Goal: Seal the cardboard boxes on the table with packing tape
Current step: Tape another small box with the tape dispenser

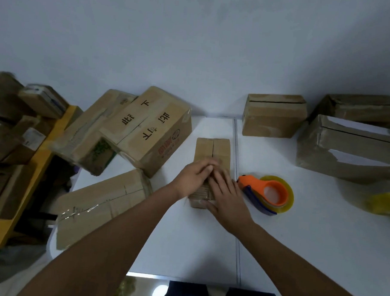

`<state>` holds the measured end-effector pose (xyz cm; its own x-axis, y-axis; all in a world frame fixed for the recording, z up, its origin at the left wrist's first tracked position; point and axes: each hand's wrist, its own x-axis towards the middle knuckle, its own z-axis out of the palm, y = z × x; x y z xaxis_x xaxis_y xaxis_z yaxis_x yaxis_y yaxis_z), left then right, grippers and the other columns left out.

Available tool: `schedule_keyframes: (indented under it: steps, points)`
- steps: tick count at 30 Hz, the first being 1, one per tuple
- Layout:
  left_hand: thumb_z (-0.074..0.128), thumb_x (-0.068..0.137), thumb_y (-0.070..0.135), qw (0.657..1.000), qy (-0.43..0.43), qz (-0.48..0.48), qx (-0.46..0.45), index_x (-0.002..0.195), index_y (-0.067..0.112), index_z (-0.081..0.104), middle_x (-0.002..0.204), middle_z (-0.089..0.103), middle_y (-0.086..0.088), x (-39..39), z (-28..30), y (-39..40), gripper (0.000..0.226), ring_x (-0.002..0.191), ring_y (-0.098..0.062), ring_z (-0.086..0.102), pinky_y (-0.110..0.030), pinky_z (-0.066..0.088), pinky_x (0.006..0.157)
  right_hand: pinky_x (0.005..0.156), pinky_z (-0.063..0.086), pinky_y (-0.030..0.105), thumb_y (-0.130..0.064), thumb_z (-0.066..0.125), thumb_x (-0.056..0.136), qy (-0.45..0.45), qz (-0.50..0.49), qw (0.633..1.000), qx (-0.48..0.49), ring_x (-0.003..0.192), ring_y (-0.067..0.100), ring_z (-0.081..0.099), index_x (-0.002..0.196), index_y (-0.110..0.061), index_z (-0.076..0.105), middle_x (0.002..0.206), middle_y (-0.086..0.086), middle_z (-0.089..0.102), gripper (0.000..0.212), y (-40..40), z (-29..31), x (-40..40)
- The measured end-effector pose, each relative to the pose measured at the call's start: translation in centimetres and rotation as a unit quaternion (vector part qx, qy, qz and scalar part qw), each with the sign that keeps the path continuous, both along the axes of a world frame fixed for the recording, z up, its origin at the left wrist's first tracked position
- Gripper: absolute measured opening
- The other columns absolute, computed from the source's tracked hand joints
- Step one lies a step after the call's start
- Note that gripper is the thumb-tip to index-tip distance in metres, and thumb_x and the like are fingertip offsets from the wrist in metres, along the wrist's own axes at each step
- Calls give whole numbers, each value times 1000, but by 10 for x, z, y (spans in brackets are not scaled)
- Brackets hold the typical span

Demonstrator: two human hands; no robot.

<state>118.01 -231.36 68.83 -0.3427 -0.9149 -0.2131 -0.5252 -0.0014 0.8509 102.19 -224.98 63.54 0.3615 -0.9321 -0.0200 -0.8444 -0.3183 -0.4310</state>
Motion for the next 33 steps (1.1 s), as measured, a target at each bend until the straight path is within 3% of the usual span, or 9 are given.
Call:
schedule_keyframes:
  steps: [3, 6, 10, 14, 17, 21, 24, 28, 33]
  points:
    - [49, 104, 17, 971, 107, 209, -42, 117, 22, 66, 125, 61, 14, 18, 9, 11, 22, 110, 15, 52, -7, 37, 96, 119, 14, 55, -54, 25, 95, 92, 12, 996, 17, 150, 21, -13, 155, -26, 12, 164, -4, -5, 67, -1, -7, -2]
    - [54, 102, 21, 888, 196, 404, 100, 113, 21, 65, 124, 64, 4, 37, -8, 42, 15, 116, -7, 57, -22, 42, 96, 120, 4, 51, -64, 10, 93, 102, 5, 995, 16, 148, 16, -19, 155, -32, 5, 163, -8, -10, 70, 1, -3, -3]
    - [45, 105, 37, 744, 305, 472, 361, 125, 2, 61, 119, 66, -11, 39, -40, 79, 43, 105, -23, 63, -32, 48, 93, 119, 10, 52, -63, 8, 94, 86, -23, 996, 23, 148, 12, -19, 155, -34, 10, 163, -9, -4, 67, 1, -4, 5]
    - [44, 101, 52, 690, 363, 456, 429, 108, 2, 67, 94, 68, -10, 37, -44, 91, 55, 66, -16, 58, -24, 50, 63, 116, 18, 54, -62, 11, 94, 85, -31, 996, 19, 149, 14, -10, 154, -32, 19, 163, -8, 4, 67, 2, -2, 8]
    - [59, 97, 40, 694, 378, 454, 410, 94, 6, 72, 78, 65, -4, 38, -36, 92, 37, 66, -13, 57, -23, 49, 66, 117, 20, 56, -61, 11, 94, 95, -28, 995, 21, 149, 14, -11, 154, -32, 17, 164, -8, 3, 67, 1, -3, 6]
    - [69, 92, 15, 767, 315, 472, 300, 94, 9, 71, 81, 66, -4, 37, -31, 97, 6, 76, -15, 59, -26, 51, 76, 117, 18, 56, -62, 10, 94, 99, -24, 994, 24, 149, 14, -14, 154, -33, 13, 164, -8, 0, 67, 1, -1, 7]
    - [70, 91, 18, 815, 250, 489, 186, 93, 12, 72, 89, 63, -4, 31, -32, 107, 6, 84, -17, 54, -27, 47, 80, 117, 16, 55, -63, 8, 93, 99, -21, 994, 27, 148, 13, -15, 154, -34, 11, 164, -8, -1, 67, 1, 0, 6]
    - [67, 94, 18, 805, 246, 518, 150, 93, 13, 72, 87, 65, 0, 20, -36, 108, 7, 80, -15, 53, -25, 46, 76, 118, 13, 53, -60, 10, 95, 108, -16, 994, 31, 148, 14, -17, 154, -34, 8, 163, -9, -4, 65, 1, 1, 6]
    - [62, 97, 23, 851, 187, 477, 115, 94, 19, 67, 89, 67, 5, 8, -45, 93, 7, 83, -13, 57, -25, 48, 76, 118, 8, 52, -60, 8, 95, 109, -12, 993, 37, 147, 14, -20, 154, -34, 4, 163, -9, -7, 65, 1, 0, 7]
